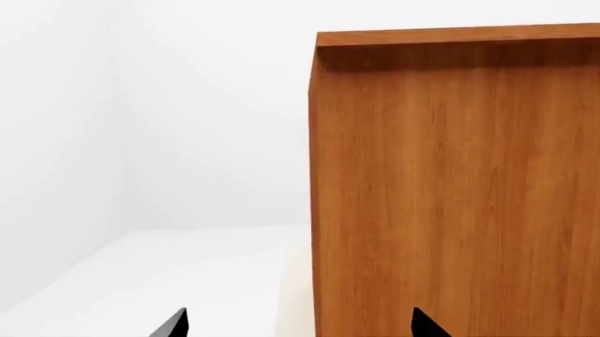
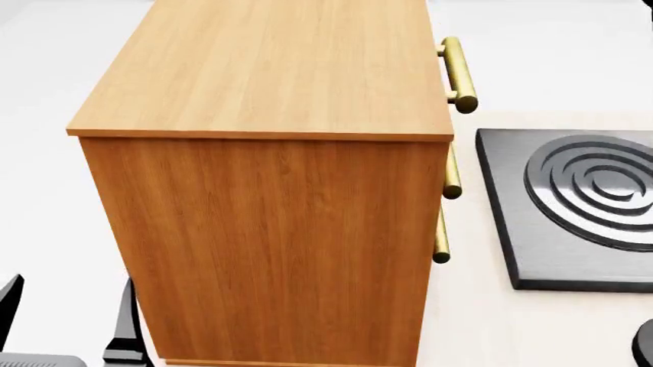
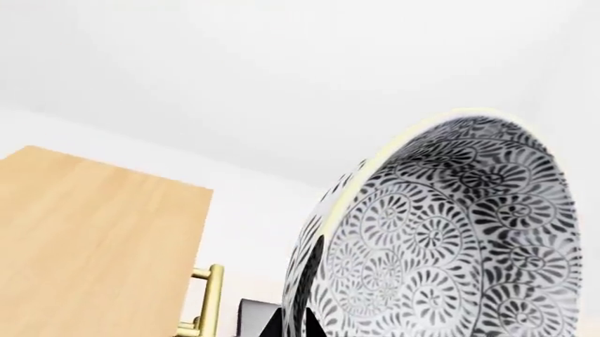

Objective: Put the bowl on the top of the cabinet.

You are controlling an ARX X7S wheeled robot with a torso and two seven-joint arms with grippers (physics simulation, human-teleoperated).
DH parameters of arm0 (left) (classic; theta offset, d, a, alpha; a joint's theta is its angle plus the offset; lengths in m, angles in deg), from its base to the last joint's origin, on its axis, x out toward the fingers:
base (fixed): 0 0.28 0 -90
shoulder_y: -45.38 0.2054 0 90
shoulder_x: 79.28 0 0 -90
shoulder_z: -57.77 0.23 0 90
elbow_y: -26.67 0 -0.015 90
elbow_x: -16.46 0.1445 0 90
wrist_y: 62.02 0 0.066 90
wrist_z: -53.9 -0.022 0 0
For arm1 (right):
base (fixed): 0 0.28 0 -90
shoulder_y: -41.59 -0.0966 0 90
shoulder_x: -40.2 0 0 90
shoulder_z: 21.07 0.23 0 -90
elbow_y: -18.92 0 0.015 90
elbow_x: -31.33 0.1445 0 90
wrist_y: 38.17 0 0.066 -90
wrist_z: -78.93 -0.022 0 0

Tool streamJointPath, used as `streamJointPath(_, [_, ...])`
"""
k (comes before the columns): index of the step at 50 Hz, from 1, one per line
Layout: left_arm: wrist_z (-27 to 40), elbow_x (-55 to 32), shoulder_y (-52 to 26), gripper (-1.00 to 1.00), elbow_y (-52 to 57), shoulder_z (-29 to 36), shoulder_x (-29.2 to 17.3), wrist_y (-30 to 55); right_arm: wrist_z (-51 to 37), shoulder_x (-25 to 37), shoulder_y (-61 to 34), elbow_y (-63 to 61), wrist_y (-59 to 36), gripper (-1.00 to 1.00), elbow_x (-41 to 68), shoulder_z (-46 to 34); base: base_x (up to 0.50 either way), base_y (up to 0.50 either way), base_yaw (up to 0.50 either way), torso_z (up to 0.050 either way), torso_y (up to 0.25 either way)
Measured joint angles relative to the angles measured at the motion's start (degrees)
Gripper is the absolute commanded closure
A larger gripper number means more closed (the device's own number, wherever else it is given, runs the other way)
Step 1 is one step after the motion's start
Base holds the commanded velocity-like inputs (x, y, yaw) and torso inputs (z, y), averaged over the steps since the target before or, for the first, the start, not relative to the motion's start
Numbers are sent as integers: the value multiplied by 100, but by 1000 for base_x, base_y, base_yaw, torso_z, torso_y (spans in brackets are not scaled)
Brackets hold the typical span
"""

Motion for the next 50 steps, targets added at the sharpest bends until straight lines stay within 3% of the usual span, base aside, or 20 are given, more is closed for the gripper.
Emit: streamJointPath(50, [42, -61, 21, -100, -52, 19, -66, -82, 123, -1200, 19, -168, 402, 100, -446, -458, 0, 0, 0, 0, 0])
